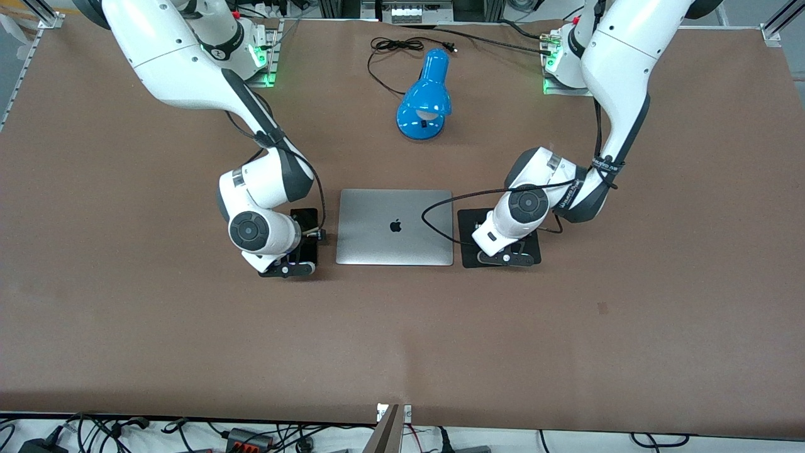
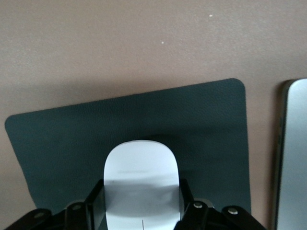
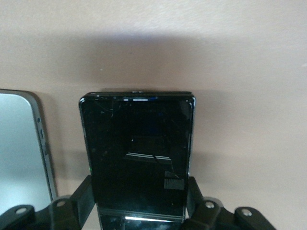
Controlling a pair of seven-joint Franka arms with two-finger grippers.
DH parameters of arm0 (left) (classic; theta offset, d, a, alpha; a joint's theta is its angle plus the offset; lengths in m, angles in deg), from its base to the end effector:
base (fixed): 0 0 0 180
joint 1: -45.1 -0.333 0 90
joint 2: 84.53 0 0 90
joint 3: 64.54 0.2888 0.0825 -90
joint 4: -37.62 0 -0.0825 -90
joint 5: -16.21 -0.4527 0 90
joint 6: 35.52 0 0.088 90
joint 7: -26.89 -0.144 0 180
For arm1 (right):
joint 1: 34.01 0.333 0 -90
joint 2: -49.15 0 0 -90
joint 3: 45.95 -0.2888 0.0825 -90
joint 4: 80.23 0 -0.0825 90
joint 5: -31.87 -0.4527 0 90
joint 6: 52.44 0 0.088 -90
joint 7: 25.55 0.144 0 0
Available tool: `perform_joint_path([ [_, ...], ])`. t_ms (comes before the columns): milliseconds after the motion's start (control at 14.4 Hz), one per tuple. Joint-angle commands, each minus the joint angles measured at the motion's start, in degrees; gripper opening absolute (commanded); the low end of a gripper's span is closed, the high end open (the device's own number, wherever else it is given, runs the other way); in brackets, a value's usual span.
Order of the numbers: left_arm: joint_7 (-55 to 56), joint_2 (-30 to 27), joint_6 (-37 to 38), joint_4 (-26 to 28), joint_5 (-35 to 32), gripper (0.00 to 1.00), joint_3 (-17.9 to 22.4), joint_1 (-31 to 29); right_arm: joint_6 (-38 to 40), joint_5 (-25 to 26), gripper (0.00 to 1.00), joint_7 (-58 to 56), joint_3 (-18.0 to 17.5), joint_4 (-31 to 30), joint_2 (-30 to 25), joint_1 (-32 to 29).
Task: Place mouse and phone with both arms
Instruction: 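Lower the mouse onto the mouse pad and open the left gripper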
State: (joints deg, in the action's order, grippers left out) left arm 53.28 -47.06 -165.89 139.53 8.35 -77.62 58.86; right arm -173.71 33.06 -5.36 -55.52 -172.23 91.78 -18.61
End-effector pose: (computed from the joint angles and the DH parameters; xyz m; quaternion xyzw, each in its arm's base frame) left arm 0.5963 -0.2992 0.0763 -0.9969 0.0339 0.0705 0.0113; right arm 0.6277 0.2894 0.0761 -0.9920 -0.0325 0.1220 0.0037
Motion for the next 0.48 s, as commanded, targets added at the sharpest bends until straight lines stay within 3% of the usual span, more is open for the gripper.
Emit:
perform_joint_path([
  [0, 0.9, 0.8, -0.7, -0.6, -0.9, 0.58, 0.3, -0.1, -0.1, -0.5, 0.34, 1.0, 0.2, 1.4, 1.1, 0.9],
  [69, 1.2, 0.7, -0.6, -0.6, -0.6, 1.00, 0.4, -0.1, -0.1, -0.5, 0.35, 1.3, 0.2, 1.4, 1.1, 1.0],
  [208, 1.6, 0.1, 1.3, -3.1, -0.7, 1.00, 0.6, -0.6, -0.1, -0.5, 0.37, 1.4, 0.2, 1.3, 1.1, 1.1],
  [277, 1.8, -0.4, 5.3, -5.5, -0.7, 1.00, 0.6, -1.2, -0.1, -0.5, 0.59, 1.8, 0.2, 1.3, 1.1, 1.1],
  [346, 1.8, -1.1, 9.4, -8.1, -0.7, 1.00, 0.6, -1.8, -0.1, -0.5, 1.00, 2.7, 0.2, 1.3, 1.1, 1.0],
  [415, 1.6, -2.2, 13.3, -10.5, -0.7, 1.00, 0.6, -2.8, 0.2, -0.5, 1.00, 3.8, 0.2, 1.4, 0.9, 1.1],
])
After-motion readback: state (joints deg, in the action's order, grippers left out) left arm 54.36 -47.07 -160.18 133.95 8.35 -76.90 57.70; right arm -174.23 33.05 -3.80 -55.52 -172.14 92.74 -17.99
